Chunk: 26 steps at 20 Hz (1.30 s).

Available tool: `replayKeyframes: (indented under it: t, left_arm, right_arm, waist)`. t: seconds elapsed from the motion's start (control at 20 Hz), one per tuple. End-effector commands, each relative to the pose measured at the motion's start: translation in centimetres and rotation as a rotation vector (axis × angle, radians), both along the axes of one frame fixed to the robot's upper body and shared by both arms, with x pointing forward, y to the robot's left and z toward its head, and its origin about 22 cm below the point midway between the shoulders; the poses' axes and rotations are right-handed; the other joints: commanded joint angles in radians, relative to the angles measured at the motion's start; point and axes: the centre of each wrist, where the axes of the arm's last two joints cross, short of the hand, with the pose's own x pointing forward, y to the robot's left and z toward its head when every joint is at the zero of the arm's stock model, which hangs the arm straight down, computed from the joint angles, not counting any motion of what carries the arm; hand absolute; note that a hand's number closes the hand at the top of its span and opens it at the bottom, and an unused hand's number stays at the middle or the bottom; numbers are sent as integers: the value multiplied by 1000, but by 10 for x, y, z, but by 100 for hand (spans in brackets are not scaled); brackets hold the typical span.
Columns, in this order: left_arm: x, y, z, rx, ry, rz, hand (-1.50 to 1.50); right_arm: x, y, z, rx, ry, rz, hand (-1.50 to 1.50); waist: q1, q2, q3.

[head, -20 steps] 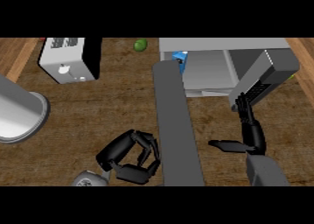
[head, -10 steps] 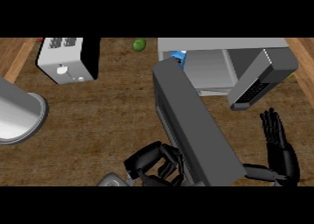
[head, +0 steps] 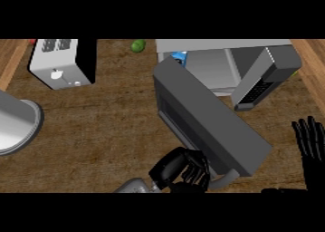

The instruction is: Pick up the milk, place it into the microwave and close the microwave

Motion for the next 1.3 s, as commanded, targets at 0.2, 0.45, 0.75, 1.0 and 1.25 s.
replayKeyframes:
  t: [0.2,0.45,0.75,1.0,1.25]
  left_arm:
    - [2,-22,11,-109,-24,124,150]
    - [14,-30,26,-155,-97,178,150]
    - [40,-35,44,-175,-85,258,150]
    - [62,-36,58,-181,-53,360,150]
    - [88,-33,76,-254,-39,434,150]
  right_arm:
    - [-2,-6,38,14,-45,130,-150]
    - [5,2,54,8,-64,274,-150]
    - [12,7,75,-7,-85,366,-150]
    - [8,10,81,37,-102,389,-150]
    - [8,9,90,51,-109,420,-150]
  waist:
    - [-57,12,-3]
    - [-94,19,-4]
    - [-134,31,-4]
    - [-179,37,-1]
    - [-202,54,-3]
